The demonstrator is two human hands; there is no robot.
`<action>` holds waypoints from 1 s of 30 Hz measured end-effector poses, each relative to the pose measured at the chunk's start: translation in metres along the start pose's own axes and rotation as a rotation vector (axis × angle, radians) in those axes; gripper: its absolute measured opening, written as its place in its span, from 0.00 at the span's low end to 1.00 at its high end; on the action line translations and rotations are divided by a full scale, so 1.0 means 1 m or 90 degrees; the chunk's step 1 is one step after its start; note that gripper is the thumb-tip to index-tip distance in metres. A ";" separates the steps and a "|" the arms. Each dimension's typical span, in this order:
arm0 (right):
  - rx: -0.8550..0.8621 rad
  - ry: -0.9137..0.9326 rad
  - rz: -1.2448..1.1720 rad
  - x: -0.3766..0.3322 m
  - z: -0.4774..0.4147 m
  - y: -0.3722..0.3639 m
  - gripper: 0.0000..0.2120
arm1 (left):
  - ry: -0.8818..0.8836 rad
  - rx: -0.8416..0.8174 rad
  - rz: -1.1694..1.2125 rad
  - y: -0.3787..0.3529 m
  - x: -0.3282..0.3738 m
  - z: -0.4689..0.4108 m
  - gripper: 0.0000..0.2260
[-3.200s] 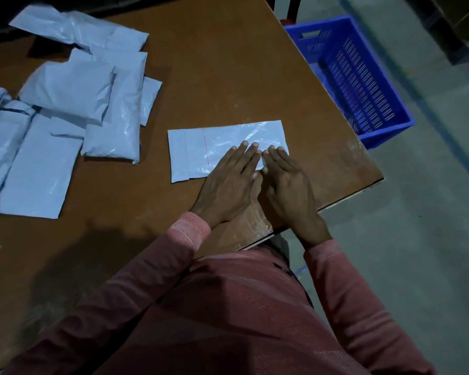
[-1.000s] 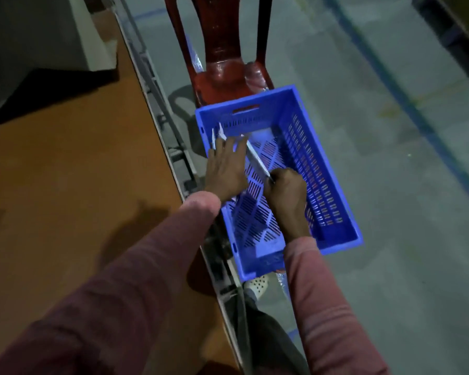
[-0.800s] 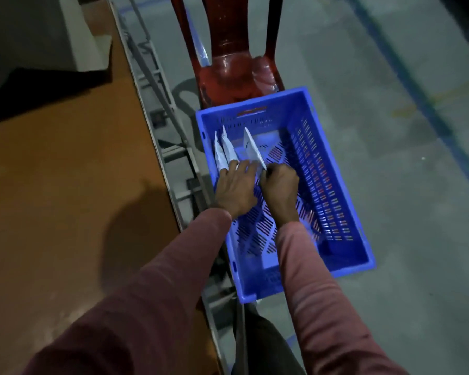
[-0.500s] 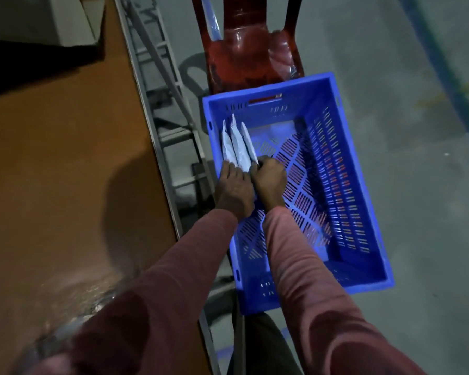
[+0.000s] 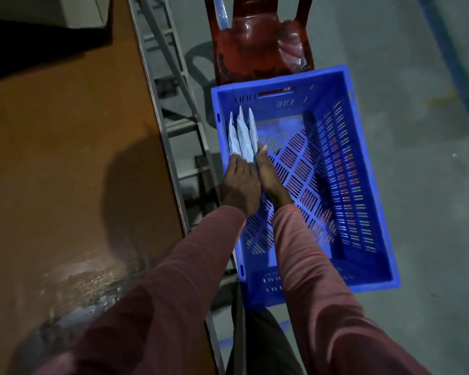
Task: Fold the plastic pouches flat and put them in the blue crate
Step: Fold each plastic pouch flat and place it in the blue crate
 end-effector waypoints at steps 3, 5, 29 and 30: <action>-0.011 0.011 -0.025 -0.010 0.004 0.003 0.38 | -0.003 -0.007 -0.016 0.000 0.000 -0.001 0.31; -0.011 0.011 -0.026 -0.019 0.011 0.004 0.37 | -0.001 -0.014 -0.021 0.001 0.000 -0.001 0.32; 0.089 0.063 0.067 -0.079 0.083 0.010 0.33 | 0.015 -0.032 0.004 0.004 0.000 0.000 0.37; 0.097 0.060 0.074 -0.081 0.086 0.011 0.35 | 0.012 -0.027 0.008 0.004 0.000 0.000 0.37</action>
Point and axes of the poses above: each hand's wrist, its own z-axis away from the middle knuckle, its own y-axis out of the back of the hand, x = y × z, the point moved 5 cm from there along -z, towards the middle knuckle, and after that the axes turned 2 degrees about x, right-handed, at the moved point
